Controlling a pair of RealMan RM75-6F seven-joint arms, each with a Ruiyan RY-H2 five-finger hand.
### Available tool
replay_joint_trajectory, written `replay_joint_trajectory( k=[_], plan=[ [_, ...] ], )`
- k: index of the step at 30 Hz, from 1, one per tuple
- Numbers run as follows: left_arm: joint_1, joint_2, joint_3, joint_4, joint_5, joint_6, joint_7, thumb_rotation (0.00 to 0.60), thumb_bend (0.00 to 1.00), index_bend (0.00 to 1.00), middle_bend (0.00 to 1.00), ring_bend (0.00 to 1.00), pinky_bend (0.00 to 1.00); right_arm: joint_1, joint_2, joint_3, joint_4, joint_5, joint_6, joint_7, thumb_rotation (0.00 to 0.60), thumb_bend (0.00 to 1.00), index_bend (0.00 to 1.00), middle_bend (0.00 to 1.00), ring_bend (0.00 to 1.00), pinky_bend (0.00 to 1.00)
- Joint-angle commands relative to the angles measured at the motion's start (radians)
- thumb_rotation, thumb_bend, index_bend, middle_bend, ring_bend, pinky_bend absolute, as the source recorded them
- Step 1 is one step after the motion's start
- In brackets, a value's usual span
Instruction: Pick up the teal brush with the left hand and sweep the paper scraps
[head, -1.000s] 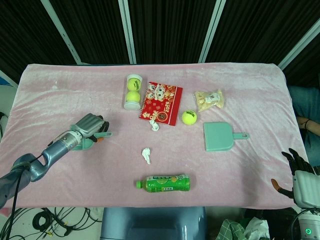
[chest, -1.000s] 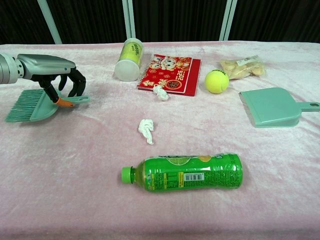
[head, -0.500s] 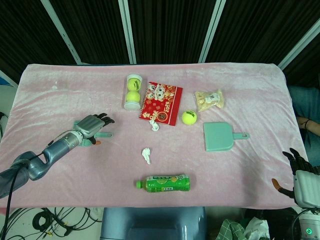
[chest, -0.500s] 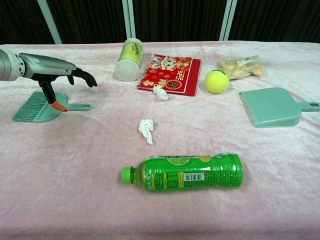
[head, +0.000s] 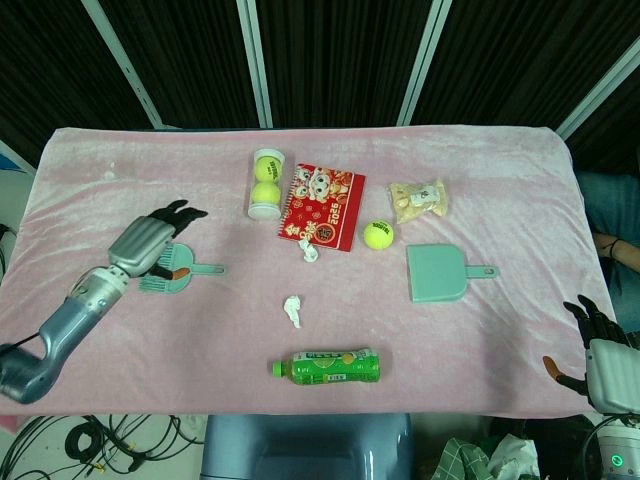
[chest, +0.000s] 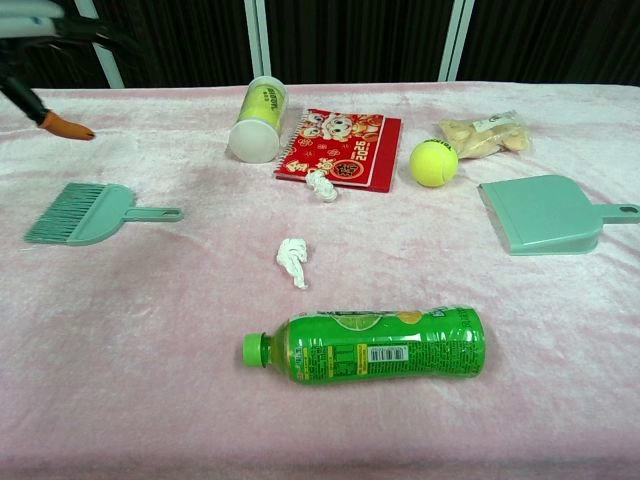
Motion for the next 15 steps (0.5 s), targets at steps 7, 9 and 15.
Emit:
replay_joint_trajectory(
  k=[7,9,15],
  plan=[
    [0.408,0.129,0.125,-0.254,-0.009,0.447,0.19,0.6,0.2,0.12,0.13,0.0,0.13,0.0,-0.003,-0.005,0.008,-0.017,0.009,-0.013,0.6,0.16,0.17,0.08,0.15,0.18],
    [0.448,0.131,0.151,-0.247,0.033,0.483,0.15,0.6,0.2,0.12,0.12,0.0,0.1,0.0,-0.003,-0.005,0.008,-0.019,0.01,-0.016,0.6,0.16,0.17,0.08,0.15,0.18],
    [0.538,0.115,0.18,-0.196,0.088,0.552,0.093,0.6,0.2,0.14,0.12,0.0,0.08,-0.001,-0.006,-0.006,0.008,-0.022,0.015,-0.021,0.6,0.16,0.17,0.08,0.15,0.18]
  ],
)
